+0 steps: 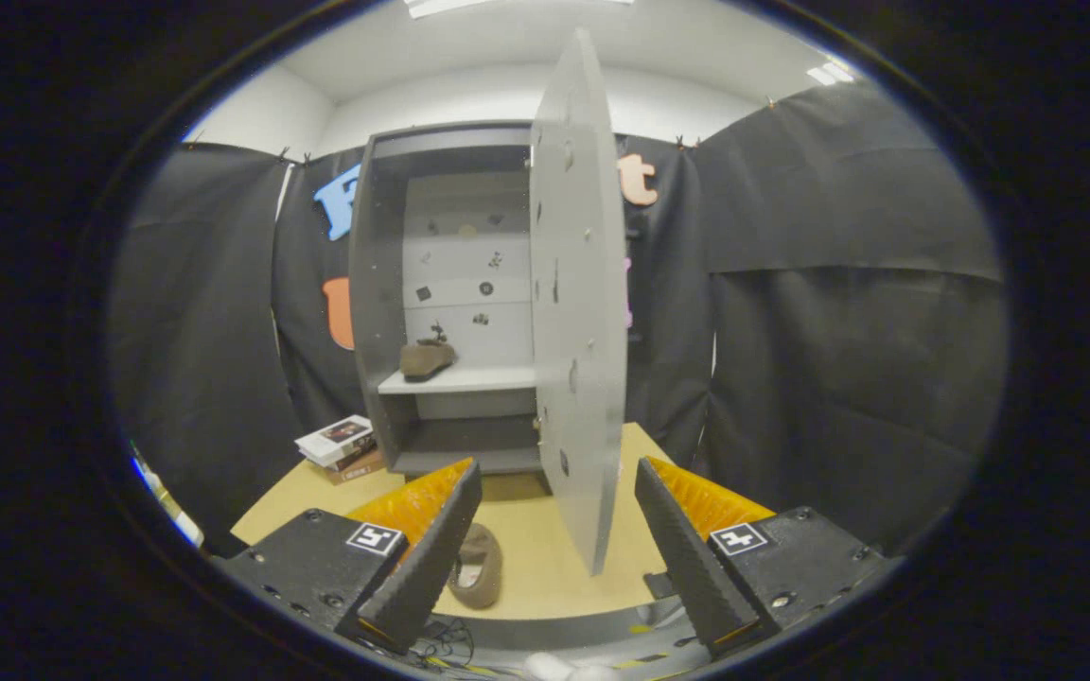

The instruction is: Open the shoe cabinet door, grab the shoes and put them into the shoe cabinet, then close the shoe cabinet door.

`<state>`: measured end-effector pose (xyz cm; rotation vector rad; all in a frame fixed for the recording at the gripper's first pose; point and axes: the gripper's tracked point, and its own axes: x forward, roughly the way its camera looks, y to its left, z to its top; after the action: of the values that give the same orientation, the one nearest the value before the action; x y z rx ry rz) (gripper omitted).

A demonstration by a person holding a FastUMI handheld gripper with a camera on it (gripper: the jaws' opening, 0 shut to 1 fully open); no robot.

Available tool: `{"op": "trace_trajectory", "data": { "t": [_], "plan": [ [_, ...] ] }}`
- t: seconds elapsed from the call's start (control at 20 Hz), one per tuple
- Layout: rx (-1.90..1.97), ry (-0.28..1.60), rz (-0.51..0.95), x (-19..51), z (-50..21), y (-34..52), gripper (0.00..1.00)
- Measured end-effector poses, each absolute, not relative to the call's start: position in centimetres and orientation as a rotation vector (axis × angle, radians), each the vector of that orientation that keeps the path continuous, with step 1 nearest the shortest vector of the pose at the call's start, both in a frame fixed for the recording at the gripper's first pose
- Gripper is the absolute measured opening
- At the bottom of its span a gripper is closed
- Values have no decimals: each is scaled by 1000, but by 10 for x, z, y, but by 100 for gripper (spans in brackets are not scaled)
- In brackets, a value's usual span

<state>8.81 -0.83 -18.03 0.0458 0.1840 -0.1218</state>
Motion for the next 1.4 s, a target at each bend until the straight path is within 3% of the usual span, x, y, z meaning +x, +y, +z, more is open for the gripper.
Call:
{"op": "trace_trajectory", "data": {
  "t": [0.65, 1.1, 1.4],
  "plan": [
    [112, 526, 108, 195, -415, 132, 100],
    [255, 721, 117, 277, -494, 168, 100],
    [276, 700, 90, 325, -496, 164, 100]
  ]
}}
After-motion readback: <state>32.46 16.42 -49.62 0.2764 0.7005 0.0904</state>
